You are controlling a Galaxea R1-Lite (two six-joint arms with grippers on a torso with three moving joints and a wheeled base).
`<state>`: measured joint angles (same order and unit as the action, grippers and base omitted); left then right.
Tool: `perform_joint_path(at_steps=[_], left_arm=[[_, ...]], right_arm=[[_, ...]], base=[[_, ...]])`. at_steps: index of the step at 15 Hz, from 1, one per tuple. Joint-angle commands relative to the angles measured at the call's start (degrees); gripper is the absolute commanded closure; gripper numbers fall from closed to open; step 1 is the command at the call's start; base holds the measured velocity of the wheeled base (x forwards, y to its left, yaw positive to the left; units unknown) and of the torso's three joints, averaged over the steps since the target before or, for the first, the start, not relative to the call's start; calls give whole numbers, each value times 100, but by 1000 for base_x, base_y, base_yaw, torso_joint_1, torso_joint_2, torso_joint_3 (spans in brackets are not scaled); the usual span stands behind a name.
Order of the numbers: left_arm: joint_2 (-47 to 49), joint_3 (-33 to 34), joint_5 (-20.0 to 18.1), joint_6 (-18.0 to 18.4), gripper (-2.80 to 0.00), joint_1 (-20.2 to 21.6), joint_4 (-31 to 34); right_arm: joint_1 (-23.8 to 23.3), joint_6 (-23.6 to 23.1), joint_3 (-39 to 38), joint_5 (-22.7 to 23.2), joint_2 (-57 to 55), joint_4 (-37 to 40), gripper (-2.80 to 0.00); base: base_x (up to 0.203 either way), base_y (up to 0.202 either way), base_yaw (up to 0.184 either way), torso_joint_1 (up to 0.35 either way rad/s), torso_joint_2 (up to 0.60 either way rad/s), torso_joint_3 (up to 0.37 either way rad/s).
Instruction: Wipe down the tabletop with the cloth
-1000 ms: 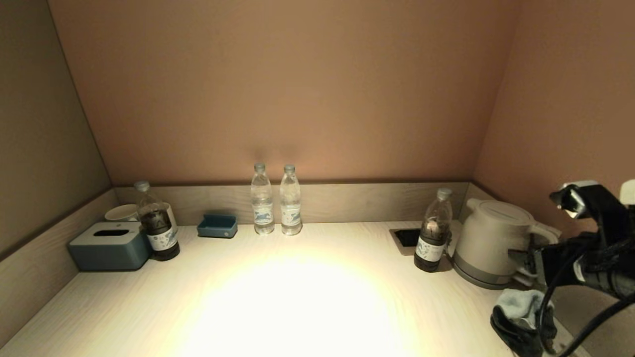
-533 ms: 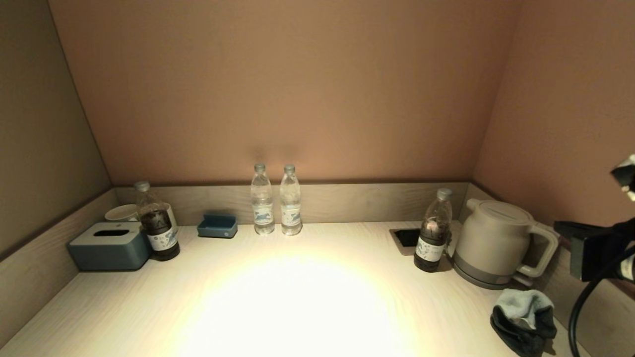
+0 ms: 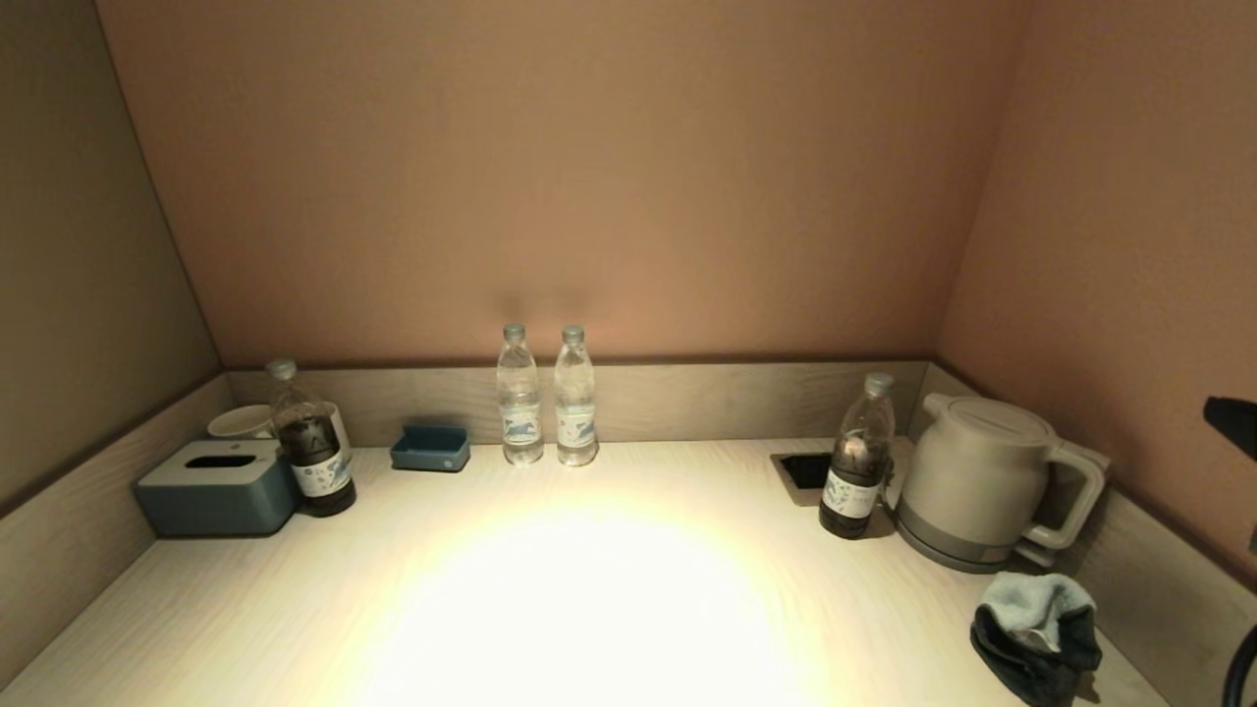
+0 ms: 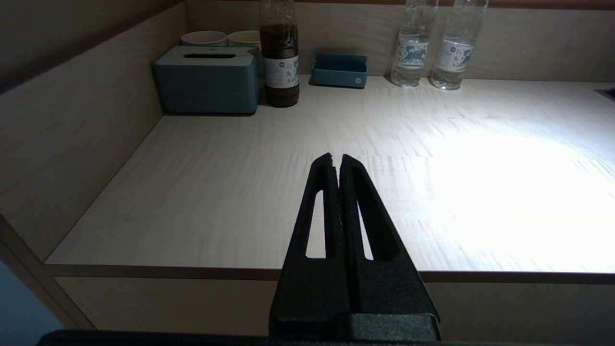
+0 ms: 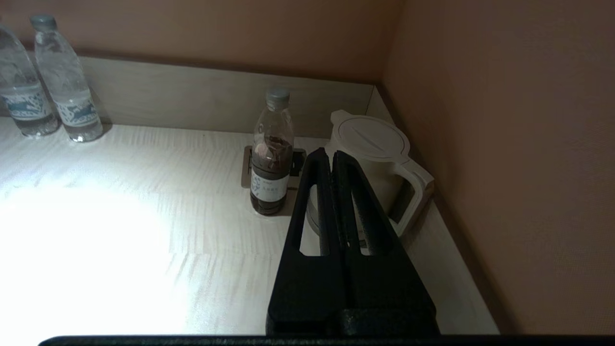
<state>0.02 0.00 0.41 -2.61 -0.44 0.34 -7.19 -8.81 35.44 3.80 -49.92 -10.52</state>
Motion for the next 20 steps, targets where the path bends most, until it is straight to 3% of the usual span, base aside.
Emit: perform_joint_path(at_steps=[1,7,12,16,20], left_arm=[[-2,0,3,-3,0,0,1],[-2,0,3,-3,0,0,1],[-2,0,3,-3,0,0,1],[-2,0,3,-3,0,0,1],[-2,0,3,-3,0,0,1]], right_arm=[[-1,243,-112,3,593,-10,0],[-8,326,-589,-43,1929,79,0],[8,452,-728,-61,2913,838,0],[166,688,-714,-82,3410,1527,0],[200,866,-688,-187,3419,1520,0]], base=[[0,0,0,0,0,0],[0,0,0,0,0,0],[0,0,0,0,0,0],[0,0,0,0,0,0],[0,0,0,0,0,0]])
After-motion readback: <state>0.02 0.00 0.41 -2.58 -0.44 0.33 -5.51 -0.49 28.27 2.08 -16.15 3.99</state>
